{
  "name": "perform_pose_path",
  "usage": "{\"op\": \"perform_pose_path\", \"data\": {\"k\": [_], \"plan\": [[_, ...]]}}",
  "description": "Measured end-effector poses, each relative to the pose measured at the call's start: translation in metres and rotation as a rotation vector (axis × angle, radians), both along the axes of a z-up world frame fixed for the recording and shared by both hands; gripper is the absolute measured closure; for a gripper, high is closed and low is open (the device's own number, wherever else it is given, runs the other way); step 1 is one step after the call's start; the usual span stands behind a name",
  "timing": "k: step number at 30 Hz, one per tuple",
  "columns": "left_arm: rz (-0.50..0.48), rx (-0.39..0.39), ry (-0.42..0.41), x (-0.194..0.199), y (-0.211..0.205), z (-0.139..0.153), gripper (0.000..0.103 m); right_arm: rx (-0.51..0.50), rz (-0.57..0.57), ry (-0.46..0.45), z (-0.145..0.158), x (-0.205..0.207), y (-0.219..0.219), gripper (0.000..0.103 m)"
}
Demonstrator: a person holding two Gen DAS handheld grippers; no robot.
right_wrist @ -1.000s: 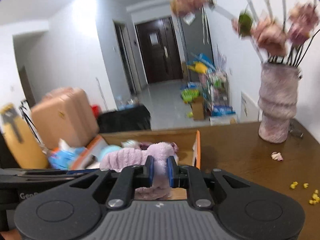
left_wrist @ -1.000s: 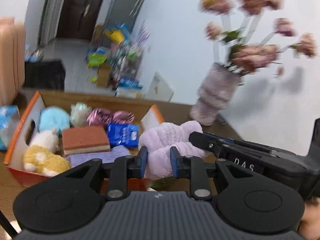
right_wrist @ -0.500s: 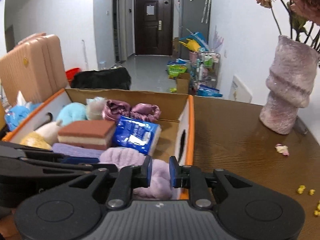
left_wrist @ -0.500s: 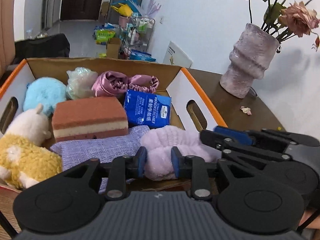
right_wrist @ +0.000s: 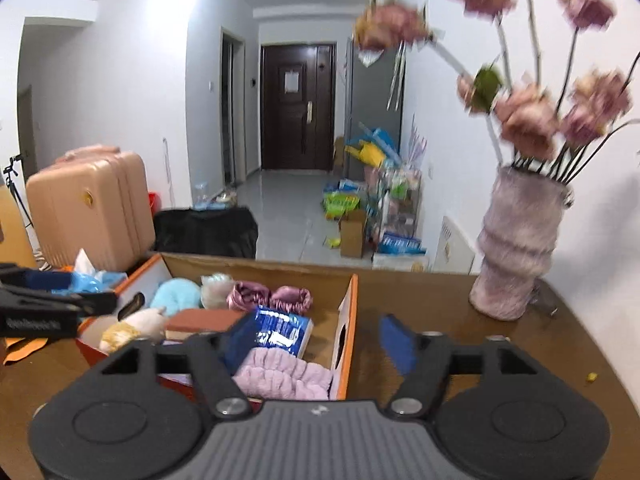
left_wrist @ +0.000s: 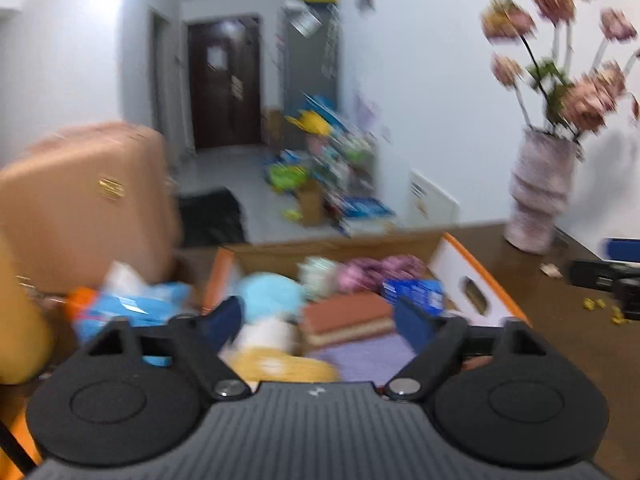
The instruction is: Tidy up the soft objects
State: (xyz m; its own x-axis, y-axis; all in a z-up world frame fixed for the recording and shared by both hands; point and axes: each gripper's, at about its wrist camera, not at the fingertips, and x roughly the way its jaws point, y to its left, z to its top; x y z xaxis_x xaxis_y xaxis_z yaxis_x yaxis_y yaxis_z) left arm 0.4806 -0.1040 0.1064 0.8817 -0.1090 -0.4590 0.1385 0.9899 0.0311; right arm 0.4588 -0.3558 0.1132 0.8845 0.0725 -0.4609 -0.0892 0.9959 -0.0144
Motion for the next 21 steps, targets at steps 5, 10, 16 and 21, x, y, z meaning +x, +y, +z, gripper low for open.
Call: {"op": "perform_pose_path", "data": {"k": [5,10,16,21], "plan": [[0.122,0.039,-0.153,-0.043,0.03,0.012,0.0,-0.037,-0.028,-0.165,0.006,-0.048,0.013,0.0],[0.114,0.029,-0.182,-0.073,0.046,0.02,0.0,-0.016,-0.044,-0.185,0.002,-0.079,0.026,0.0],[0.102,0.026,-0.234,-0.109,0.053,0.022,0.0,0.007,-0.068,-0.22,0.003,-0.109,0.04,0.0],[0.119,0.043,-0.24,-0.149,0.064,0.01,0.0,0.022,-0.076,-0.243,-0.002,-0.143,0.048,0.0]]}}
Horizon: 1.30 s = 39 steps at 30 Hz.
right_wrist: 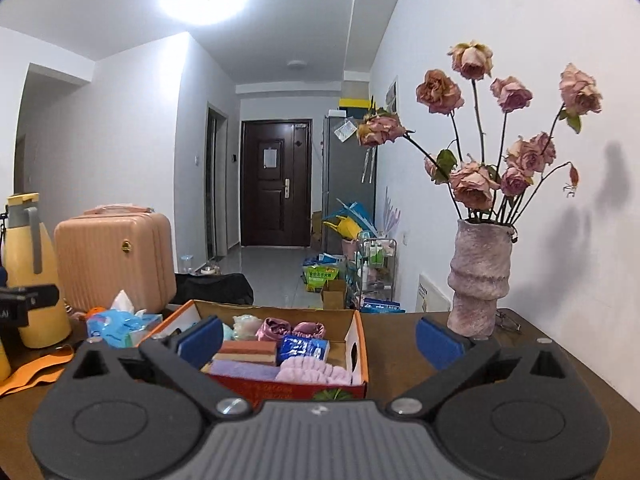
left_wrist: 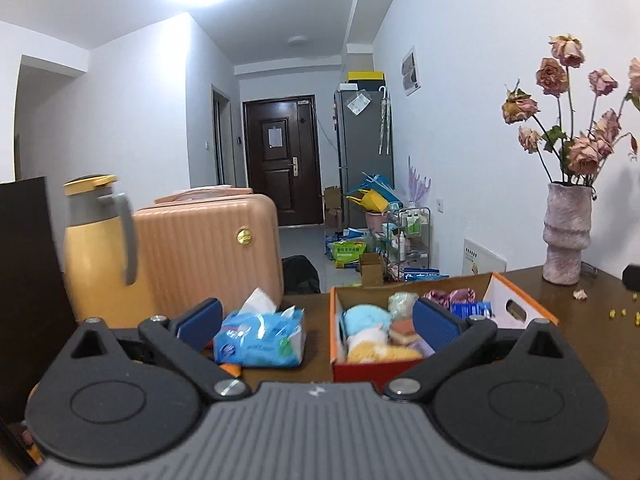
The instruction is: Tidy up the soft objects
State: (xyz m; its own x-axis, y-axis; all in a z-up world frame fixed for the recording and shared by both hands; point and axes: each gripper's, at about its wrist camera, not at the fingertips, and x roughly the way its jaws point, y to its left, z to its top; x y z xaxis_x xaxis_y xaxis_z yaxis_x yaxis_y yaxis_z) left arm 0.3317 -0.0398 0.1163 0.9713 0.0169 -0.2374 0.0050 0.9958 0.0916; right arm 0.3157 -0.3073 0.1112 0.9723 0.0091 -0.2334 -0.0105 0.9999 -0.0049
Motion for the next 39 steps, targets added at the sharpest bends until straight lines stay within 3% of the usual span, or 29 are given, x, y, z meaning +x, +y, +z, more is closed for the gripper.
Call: {"op": "perform_pose_path", "data": {"k": [3,10,15,22,31,39], "plan": [[0.01,0.025,-0.002,-0.033,0.009,-0.012,0.0,0.008,0.01,-0.015,-0.007,-0.037,0.004,0.0],[-0.031,-0.016,0.013,-0.128,0.037,-0.05,0.0,0.01,0.017,-0.042,-0.037,-0.143,0.009,0.0],[-0.047,0.004,0.052,-0.182,0.044,-0.081,0.0,0.039,0.0,0.018,-0.068,-0.2,0.013,0.0],[-0.068,-0.01,0.05,-0.238,0.058,-0.095,0.0,0.108,-0.003,0.052,-0.098,-0.263,0.021,0.0],[-0.028,-0.046,0.072,-0.225,0.07,-0.095,0.0,0.115,0.054,0.048,-0.095,-0.25,0.037,0.0],[0.041,-0.038,0.12,-0.16,0.096,-0.099,0.0,0.076,0.2,0.124,-0.089,-0.165,0.082,0.001]]}}
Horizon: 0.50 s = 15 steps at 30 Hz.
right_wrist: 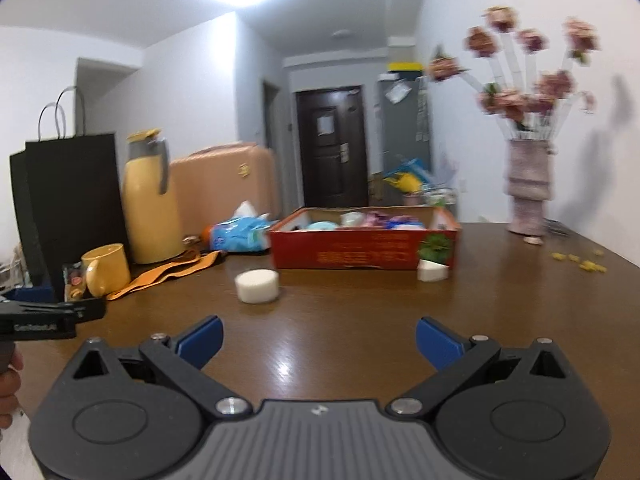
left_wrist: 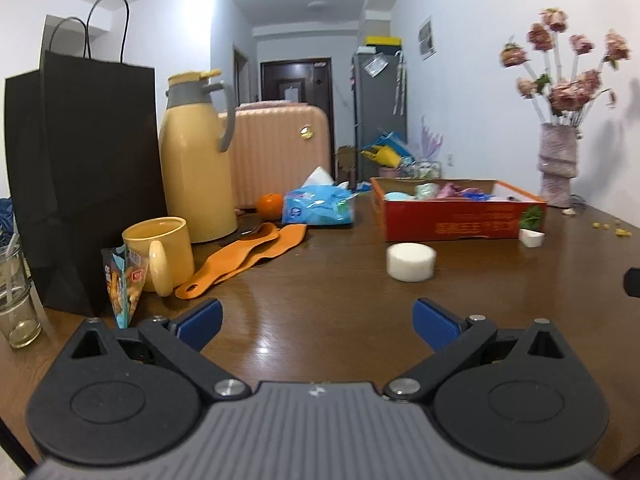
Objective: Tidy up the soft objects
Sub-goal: 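Move the right tool onto the white round foam sponge and close on it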
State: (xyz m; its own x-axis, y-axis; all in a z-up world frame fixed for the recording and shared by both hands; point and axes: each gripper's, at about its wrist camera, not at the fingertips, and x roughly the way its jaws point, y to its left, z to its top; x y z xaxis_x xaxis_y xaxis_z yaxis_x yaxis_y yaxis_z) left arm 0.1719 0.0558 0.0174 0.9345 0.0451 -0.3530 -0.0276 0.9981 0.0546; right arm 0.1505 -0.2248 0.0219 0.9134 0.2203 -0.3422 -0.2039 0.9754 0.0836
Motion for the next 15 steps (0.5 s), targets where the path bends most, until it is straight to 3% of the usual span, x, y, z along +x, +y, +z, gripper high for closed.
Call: {"op": "perform_pose_path", "data": {"k": [10,15], "plan": [[0.07,-0.012,0.098,0.089,0.043,0.004,0.0,-0.077,0.161,0.167,-0.007,0.175,0.09,0.009],[0.082,-0.006,0.129,0.119,0.048,0.005,0.0,-0.125,0.195,0.235,-0.025,0.234,0.127,0.015]]}}
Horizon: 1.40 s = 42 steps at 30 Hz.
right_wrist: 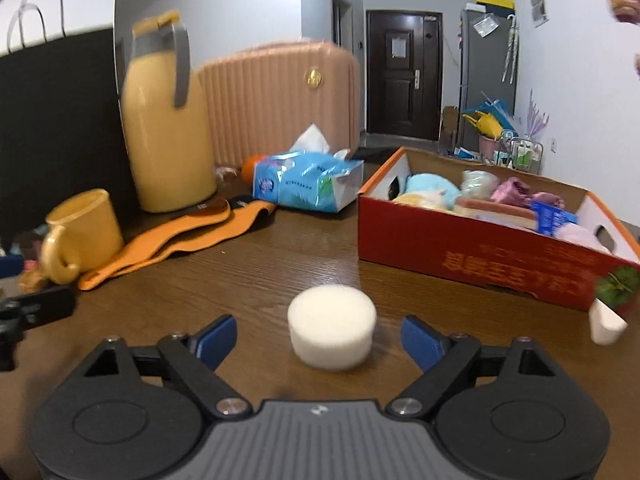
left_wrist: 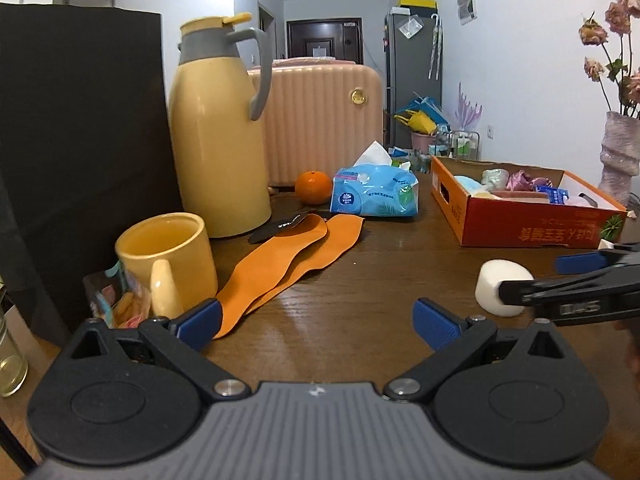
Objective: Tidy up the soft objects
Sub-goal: 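Move the right tool onto the white round foam sponge and close on it, then close the left tool on the white foam wedge while the right tool holds the round sponge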
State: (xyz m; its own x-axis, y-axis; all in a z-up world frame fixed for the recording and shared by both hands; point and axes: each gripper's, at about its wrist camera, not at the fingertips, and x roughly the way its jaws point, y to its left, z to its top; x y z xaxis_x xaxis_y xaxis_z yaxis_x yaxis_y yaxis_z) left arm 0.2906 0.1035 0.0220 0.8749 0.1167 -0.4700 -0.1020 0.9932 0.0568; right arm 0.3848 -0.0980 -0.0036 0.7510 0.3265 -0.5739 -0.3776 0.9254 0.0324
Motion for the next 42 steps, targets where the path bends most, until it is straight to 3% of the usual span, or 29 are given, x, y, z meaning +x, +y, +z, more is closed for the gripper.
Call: {"op": "perform_pose_path", "data": {"k": [3,5,9,13,18,24,29,33,34,35,42], "plan": [[-0.001,0.006,0.021,0.016,-0.002,-0.002,0.0,-0.014,-0.004,0.037,-0.015,0.023,0.009,0.019],[-0.011,0.008,0.037,0.025,-0.007,-0.004,0.0,-0.01,-0.002,0.055,-0.023,0.032,0.008,0.049],[-0.059,0.014,0.062,0.045,-0.03,-0.006,0.0,0.04,-0.039,0.038,-0.018,0.027,-0.024,0.048],[-0.162,-0.029,0.088,0.072,-0.078,-0.009,0.0,0.016,-0.141,-0.024,-0.004,0.008,-0.09,0.048],[-0.279,-0.116,0.093,0.108,-0.173,-0.015,0.0,0.016,-0.349,-0.07,0.012,-0.015,-0.194,0.047],[-0.495,-0.056,0.07,0.143,-0.292,-0.032,0.002,0.079,-0.455,-0.072,0.015,-0.038,-0.271,0.047],[-0.54,0.027,0.081,0.167,-0.347,-0.046,0.031,0.107,-0.446,-0.084,0.016,-0.044,-0.293,0.047],[-0.556,-0.032,0.172,0.189,-0.361,-0.057,0.049,0.138,-0.444,-0.087,0.017,-0.046,-0.298,0.047],[-0.557,-0.048,0.186,0.193,-0.361,-0.06,0.056,0.14,-0.442,-0.088,0.017,-0.045,-0.298,0.047],[-0.559,-0.061,0.191,0.195,-0.36,-0.061,0.072,0.139,-0.438,-0.091,0.018,-0.045,-0.298,0.047],[-0.597,-0.05,0.157,0.179,-0.347,-0.049,0.077,0.155,-0.414,-0.093,0.019,-0.043,-0.288,0.047]]}}
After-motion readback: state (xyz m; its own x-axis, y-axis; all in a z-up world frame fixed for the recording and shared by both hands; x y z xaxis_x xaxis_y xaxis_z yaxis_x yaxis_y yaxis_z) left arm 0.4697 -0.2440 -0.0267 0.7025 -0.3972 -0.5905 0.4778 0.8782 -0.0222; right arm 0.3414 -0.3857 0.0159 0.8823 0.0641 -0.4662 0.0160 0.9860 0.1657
